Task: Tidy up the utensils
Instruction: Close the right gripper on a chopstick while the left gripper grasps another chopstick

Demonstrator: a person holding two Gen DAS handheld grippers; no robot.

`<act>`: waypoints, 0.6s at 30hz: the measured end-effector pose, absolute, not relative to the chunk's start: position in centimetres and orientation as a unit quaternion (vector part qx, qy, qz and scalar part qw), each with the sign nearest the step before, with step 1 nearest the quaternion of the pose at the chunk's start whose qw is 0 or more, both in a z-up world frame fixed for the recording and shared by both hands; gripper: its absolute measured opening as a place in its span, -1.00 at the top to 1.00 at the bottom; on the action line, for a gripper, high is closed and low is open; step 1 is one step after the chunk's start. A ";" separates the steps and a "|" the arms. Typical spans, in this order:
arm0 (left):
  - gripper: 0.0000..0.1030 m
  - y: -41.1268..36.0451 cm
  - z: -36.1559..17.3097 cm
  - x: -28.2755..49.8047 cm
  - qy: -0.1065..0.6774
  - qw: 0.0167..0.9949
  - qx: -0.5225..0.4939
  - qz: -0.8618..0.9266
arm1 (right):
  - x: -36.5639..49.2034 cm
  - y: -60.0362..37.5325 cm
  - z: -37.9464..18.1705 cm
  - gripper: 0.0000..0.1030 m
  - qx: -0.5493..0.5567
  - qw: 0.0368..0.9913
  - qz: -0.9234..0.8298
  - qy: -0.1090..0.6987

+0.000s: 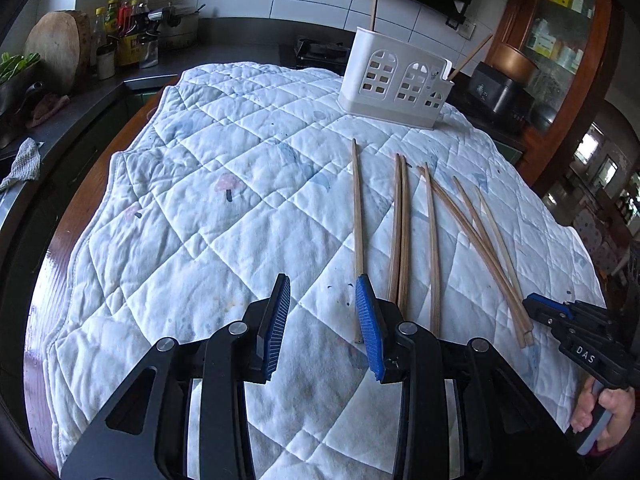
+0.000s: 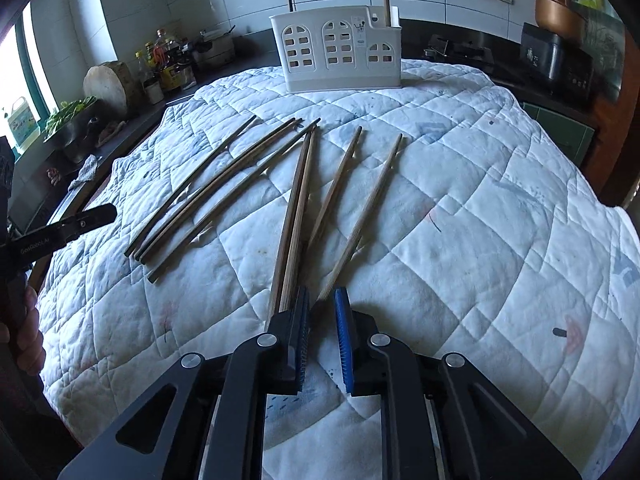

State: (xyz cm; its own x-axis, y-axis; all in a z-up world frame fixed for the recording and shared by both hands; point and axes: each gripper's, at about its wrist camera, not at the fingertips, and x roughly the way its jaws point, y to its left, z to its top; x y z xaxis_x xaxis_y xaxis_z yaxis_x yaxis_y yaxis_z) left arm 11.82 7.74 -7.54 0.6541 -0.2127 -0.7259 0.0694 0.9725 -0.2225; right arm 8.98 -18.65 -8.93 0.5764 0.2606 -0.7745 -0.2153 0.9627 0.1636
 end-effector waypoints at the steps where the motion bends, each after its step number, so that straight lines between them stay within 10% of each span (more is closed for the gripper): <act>1: 0.35 7.7 -7.7 11.9 0.412 0.903 -0.092 -0.081 | 9.0 -18.5 -9.0 0.74 0.031 0.887 0.132 0.441; 18: 0.61 5.2 -9.6 15.8 0.441 0.887 -0.083 -0.107 | 9.5 -18.3 -9.4 0.80 0.031 0.897 0.086 0.432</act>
